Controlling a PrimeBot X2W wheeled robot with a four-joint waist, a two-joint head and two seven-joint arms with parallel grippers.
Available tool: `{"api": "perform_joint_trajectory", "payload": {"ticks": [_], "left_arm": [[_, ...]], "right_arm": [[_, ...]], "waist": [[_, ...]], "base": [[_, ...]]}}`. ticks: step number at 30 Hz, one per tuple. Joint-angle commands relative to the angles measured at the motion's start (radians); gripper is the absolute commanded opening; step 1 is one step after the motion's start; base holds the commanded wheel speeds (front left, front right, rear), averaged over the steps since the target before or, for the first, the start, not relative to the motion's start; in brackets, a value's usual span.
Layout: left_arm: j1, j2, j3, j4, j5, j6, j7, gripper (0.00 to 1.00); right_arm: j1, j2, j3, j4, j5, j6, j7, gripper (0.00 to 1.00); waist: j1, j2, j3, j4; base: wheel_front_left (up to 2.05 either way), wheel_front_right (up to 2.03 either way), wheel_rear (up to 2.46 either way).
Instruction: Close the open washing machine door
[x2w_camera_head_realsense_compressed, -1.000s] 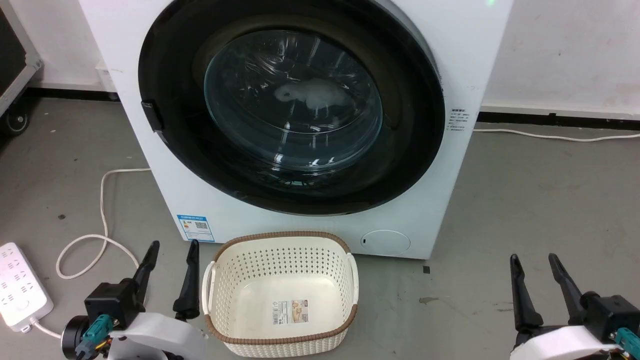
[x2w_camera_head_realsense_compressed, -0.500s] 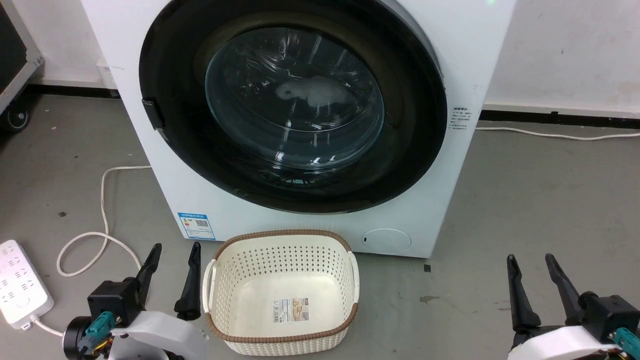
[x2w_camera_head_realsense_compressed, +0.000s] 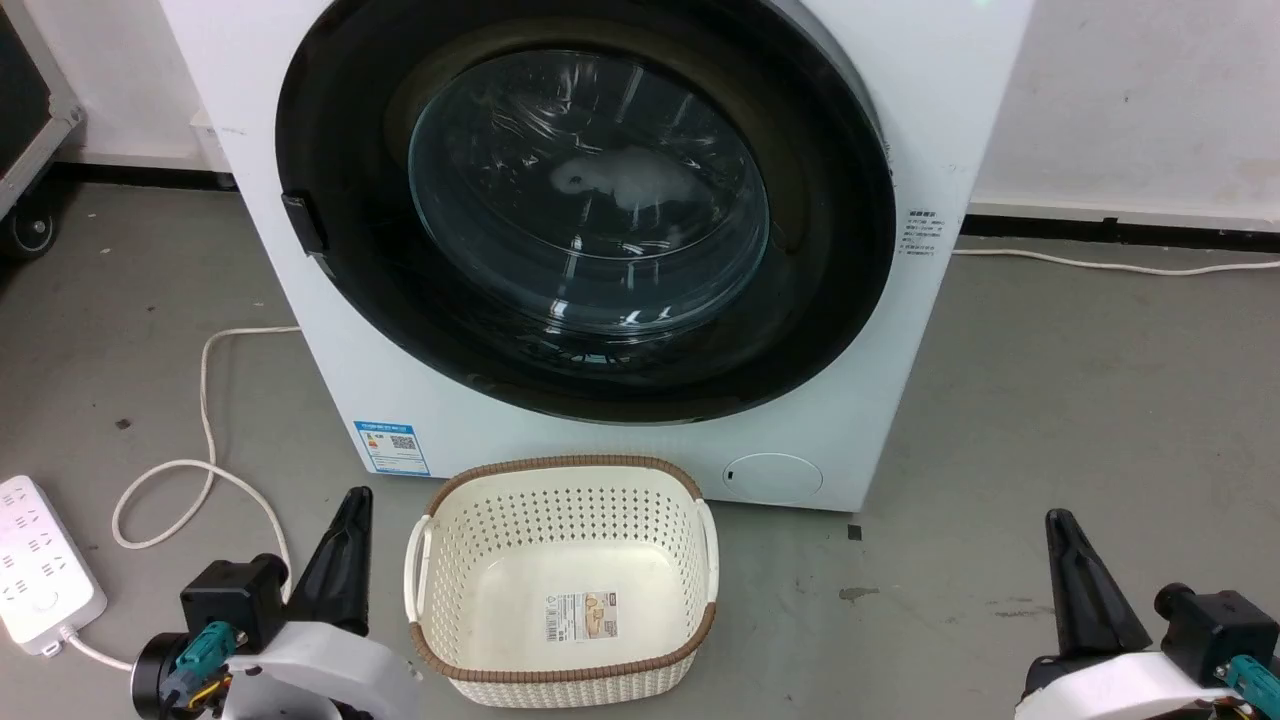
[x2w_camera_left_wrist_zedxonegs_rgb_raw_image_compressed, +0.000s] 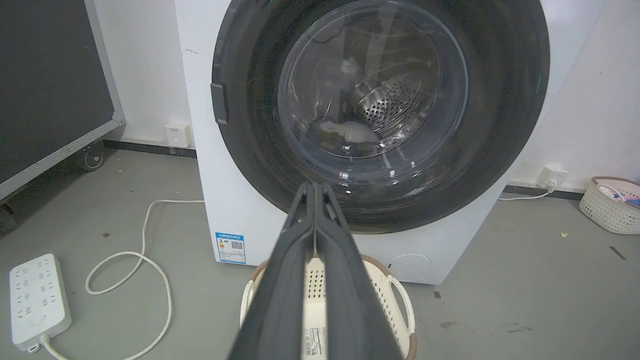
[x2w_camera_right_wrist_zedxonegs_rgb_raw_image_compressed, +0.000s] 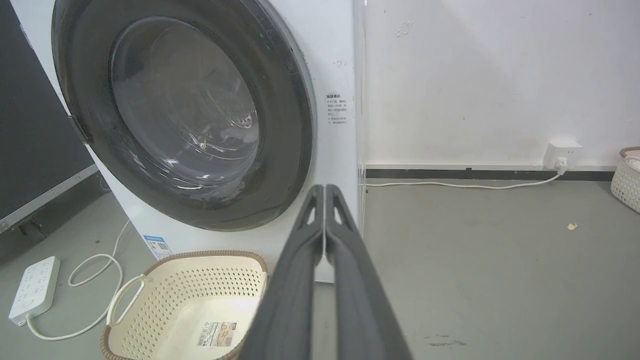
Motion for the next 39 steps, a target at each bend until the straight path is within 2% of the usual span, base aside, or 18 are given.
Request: {"api": "perform_joint_trajectory", "payload": {"ticks": [1,39], "left_arm": [[0.000,-0.002,0.002,-0.001,0.005,0.000,0.002,0.00],[0.013,-0.063,0.044,-0.026,0.119,-0.009,0.040,0.00]], "right_arm": [[0.000,0.000,0.001,-0.002,-0.002,0.000,0.002,0.00],[-0.005,-0.001,0.025,-0.040,-0.044,0.000,0.061,0.00]], "waist": [[0.0000,0.0000,0.000,0.001],[0.0000,0.0000,0.008,0.020]], "base": [[0.00,0.00,0.00],[0.00,0.00,0.00]]}}
